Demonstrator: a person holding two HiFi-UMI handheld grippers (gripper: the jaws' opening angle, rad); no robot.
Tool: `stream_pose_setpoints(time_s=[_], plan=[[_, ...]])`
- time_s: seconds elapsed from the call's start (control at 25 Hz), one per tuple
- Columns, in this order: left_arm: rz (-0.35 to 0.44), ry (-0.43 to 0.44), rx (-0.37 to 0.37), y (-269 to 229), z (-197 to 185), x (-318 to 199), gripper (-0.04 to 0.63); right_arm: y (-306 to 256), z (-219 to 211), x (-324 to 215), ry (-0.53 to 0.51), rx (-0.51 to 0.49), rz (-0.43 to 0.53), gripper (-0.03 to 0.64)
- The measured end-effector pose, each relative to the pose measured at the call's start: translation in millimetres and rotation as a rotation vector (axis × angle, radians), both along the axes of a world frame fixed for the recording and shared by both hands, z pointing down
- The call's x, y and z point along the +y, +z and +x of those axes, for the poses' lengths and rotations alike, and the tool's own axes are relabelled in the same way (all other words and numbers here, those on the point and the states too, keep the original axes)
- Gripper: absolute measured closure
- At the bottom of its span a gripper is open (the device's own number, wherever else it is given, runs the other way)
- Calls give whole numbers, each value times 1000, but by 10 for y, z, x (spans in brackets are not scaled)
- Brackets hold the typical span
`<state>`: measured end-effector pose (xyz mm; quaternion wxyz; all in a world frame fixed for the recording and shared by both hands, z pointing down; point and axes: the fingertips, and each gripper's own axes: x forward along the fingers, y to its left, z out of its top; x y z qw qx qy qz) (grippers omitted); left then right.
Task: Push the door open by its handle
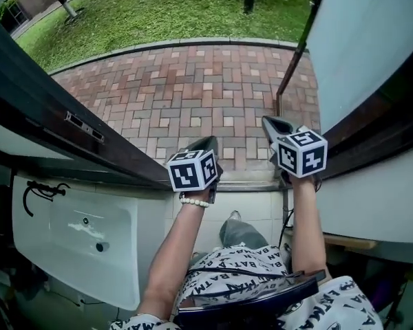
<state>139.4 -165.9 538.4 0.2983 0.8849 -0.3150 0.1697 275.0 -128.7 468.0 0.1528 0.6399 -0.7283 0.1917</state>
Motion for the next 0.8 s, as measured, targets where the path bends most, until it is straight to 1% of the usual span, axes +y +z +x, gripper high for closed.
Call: stream_pose_setpoints(time_s=[0.12,0.32,0.44,0.64,0.8], plan=[[-7,14,-2,25,-359,289,595,51,-395,292,9,-5,-9,617],[6,48,-4,66,-1033,849,595,185,-1147,892,28,0,-27,617],[12,57,-6,64,-1404,1212,595,198,-1505,1282,63,7,-26,617],[18,60,-2,68,-1899,1732,595,140,-1897,1819,104,13,-11,617],[36,67,-6,94,-2082,2040,595,173,-1984,2194,136,9,5,617]])
